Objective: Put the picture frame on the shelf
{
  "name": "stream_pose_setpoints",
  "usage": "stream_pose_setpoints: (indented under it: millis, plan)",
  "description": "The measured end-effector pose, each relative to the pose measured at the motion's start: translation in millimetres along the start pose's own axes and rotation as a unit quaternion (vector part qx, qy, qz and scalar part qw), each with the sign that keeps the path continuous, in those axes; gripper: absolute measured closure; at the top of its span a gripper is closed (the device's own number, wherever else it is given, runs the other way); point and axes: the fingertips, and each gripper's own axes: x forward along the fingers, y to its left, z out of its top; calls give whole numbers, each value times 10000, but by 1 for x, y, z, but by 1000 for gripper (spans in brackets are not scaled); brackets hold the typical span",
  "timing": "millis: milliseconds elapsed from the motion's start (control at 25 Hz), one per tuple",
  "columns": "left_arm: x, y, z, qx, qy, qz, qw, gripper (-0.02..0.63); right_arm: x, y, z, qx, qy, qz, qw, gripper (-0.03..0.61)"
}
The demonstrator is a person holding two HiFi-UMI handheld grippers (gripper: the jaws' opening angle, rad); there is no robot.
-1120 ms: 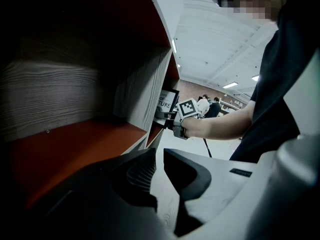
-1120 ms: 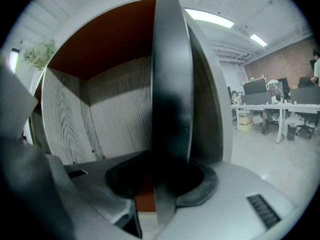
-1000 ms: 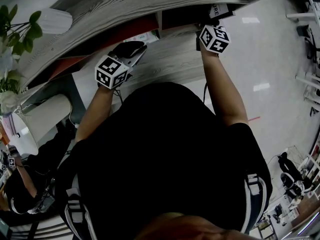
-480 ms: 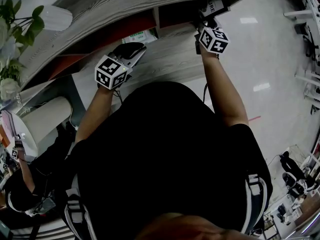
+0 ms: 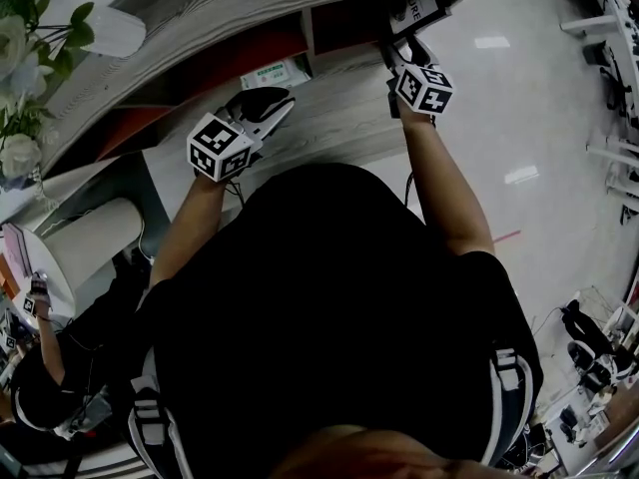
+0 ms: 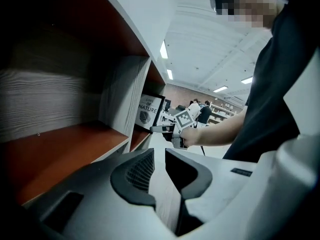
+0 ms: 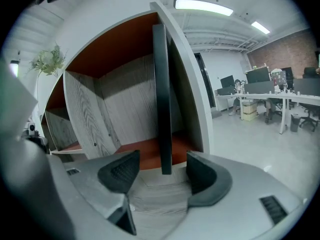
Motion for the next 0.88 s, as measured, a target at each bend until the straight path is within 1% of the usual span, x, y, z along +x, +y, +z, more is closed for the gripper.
stream_pose_setpoints:
  millis: [80,200,320,400,560,680,880]
  plan:
    - [1,-5,4,43,-72,-105,9999,544,-5,-2,-1,-15,1,-23,10000,293]
    - [1,-19,10,192,-214,-410,9987,538,-15,-5,-6,-30,20,-77,10000,293]
    - [3,-32,10,382,-210,-598,9973,534,-26,-6,-10,-31,13,-98,9999,293]
    - [5,-37,10,432,-202,-626,9969,534,-36,-7,-12,-81,15,-120,9999,293]
    - [9,-47,14,403,-318,-674,9964,532,-53,-8,-15,-282,102,-103,9995,293]
    - [12,-52,15,421,-338,-724,9959,532,-64,-6,-17,-314,121,-67,9994,295]
    - [19,-67,23,437,-490,-771,9949,532,-86,-3,-15,-507,109,57,9986,325]
